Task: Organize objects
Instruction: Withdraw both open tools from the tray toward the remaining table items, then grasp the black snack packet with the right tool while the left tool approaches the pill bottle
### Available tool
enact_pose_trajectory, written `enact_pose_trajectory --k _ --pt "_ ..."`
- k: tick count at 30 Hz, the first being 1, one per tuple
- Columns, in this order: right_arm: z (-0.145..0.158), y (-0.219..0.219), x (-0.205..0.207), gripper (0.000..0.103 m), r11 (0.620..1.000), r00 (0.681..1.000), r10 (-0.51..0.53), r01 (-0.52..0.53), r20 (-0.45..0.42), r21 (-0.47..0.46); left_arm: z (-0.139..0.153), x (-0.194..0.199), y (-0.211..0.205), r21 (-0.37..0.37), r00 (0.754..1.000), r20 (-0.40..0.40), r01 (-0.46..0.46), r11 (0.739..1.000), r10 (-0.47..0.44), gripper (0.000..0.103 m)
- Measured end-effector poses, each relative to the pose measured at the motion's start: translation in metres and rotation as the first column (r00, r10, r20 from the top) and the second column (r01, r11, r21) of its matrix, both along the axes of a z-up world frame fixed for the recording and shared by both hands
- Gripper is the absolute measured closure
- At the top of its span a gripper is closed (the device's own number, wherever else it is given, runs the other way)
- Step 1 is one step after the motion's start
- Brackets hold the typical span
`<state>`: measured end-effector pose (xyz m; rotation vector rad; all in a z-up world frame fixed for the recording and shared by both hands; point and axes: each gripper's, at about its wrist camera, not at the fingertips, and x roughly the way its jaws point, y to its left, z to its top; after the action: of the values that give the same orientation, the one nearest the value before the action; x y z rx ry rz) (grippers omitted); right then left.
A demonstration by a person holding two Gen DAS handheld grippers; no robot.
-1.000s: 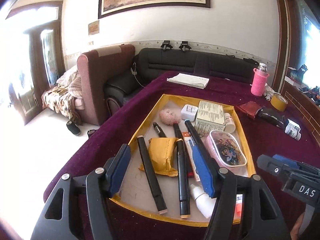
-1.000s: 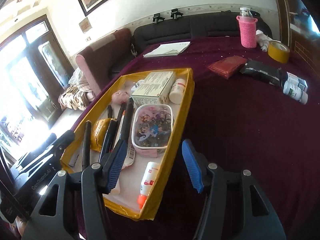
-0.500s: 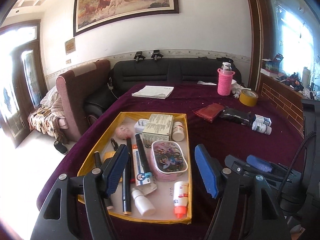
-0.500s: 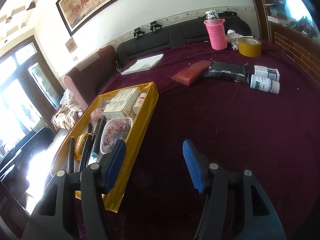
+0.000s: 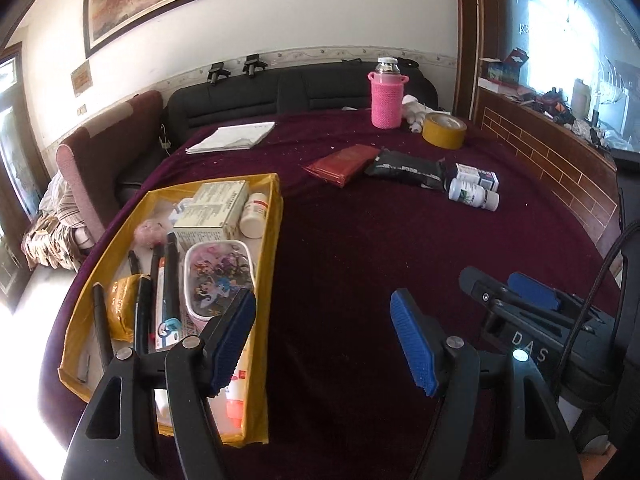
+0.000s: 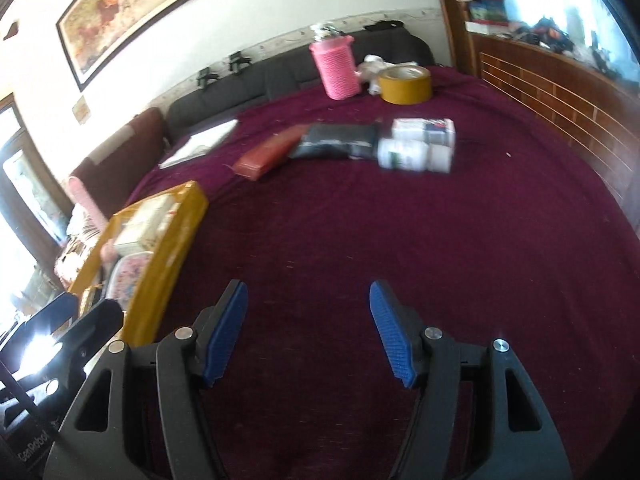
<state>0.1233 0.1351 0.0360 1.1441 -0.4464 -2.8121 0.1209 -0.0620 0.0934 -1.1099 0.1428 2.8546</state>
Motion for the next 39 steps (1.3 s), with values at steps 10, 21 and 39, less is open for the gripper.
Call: enact_pose_trajectory --k 10,21,39 --pt "-0.001 0.020 -0.019 0.041 0.998 0.998 -0.050 0.048 0.036 0.040 -0.016 -0.025 0.029 0.019 0.995 0.073 0.072 0.997 -0.073 0.039" --pt "0.029 0.084 -0.051 0.040 0.982 0.987 -0.146 0.136 0.066 0.132 -0.043 -0.098 0.057 0.060 0.985 0.121 0.113 0.992 -0.120 0.039" --pt "0.008 0.044 -0.304 0.040 0.991 0.936 0.102 -0.124 0.336 0.045 -0.074 -0.127 0.032 0.259 0.975 0.186 0.075 0.963 -0.126 0.020"
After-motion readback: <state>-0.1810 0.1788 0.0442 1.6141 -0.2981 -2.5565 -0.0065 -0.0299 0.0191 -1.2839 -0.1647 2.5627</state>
